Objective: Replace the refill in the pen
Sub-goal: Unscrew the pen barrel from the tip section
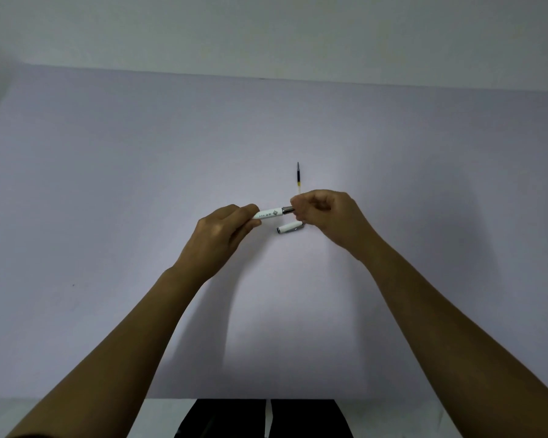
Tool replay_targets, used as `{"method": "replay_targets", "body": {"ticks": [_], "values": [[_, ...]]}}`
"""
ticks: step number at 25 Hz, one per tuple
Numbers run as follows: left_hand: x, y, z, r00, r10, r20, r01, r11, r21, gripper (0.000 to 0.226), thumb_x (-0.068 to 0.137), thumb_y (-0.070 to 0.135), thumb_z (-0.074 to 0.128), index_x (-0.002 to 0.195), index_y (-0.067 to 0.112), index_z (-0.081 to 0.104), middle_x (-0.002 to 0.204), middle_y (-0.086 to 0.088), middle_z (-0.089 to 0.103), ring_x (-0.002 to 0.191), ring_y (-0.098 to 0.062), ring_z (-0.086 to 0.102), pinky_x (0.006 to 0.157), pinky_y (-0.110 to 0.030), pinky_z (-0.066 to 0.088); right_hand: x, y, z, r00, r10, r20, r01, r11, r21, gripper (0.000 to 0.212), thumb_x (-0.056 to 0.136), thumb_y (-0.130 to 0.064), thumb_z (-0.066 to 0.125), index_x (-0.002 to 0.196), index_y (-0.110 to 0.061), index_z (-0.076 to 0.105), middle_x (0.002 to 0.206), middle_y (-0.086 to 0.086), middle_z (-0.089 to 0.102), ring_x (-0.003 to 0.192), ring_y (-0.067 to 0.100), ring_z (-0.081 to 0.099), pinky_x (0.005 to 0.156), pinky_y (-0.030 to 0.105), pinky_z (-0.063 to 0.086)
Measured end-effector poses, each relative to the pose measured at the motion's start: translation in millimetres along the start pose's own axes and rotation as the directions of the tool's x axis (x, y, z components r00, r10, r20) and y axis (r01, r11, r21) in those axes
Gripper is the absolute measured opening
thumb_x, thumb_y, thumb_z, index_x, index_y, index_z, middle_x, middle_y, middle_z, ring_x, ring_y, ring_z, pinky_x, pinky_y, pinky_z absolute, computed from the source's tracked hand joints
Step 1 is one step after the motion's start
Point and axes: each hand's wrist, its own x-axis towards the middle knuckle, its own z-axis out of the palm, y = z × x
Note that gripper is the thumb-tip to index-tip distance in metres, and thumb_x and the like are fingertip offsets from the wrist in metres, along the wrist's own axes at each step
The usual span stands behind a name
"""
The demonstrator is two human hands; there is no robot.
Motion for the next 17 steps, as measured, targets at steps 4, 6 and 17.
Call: {"method": "replay_targets", "body": {"ticks": [4,6,17], "values": [[-1.7,3.3,-1.1,1.000,0.007,-0.006,-0.007,1.000,-0.009,0.025,0.089,0.020,0.052,0.097,0.000,0.065,0.062,-0.012,0.055,0.052,-0.023,0.046,0.051,-0.025,0.033,-1.6,0.8,-1.7,0.998,-0.052,0.039,0.051,0.999,0.010,0.010,0.077,-0.017,0.074,0.082,-0.025,0.070,0.079,-0.008,0.072,0.075,0.001,0.068,0.073,0.016,0.053],[-1.5,5.7,-1.3,1.000,-0.001,-0.014,0.001,1.000,-0.015,0.026,0.089,0.020,0.051,0.097,0.000,0.065,0.062,-0.012,0.056,0.052,-0.023,0.046,0.052,-0.024,0.033,-2.5,0.1,-2.2,0.999,-0.021,0.029,0.019,0.998,0.055,0.008,0.077,-0.022,0.074,0.083,-0.025,0.070,0.083,-0.005,0.073,0.080,0.004,0.069,0.077,0.019,0.055],[-3.7,7.3,4.5,1.000,-0.031,-0.002,0.031,0.999,-0.033,0.018,0.089,0.014,0.058,0.100,0.002,0.064,0.064,-0.009,0.056,0.056,-0.017,0.042,0.054,-0.023,0.033,-3.8,1.0,-5.9,0.999,0.046,0.023,-0.045,0.998,-0.051,0.017,0.078,-0.045,0.068,0.083,-0.029,0.069,0.079,-0.009,0.071,0.075,0.004,0.067,0.082,0.028,0.054]]}}
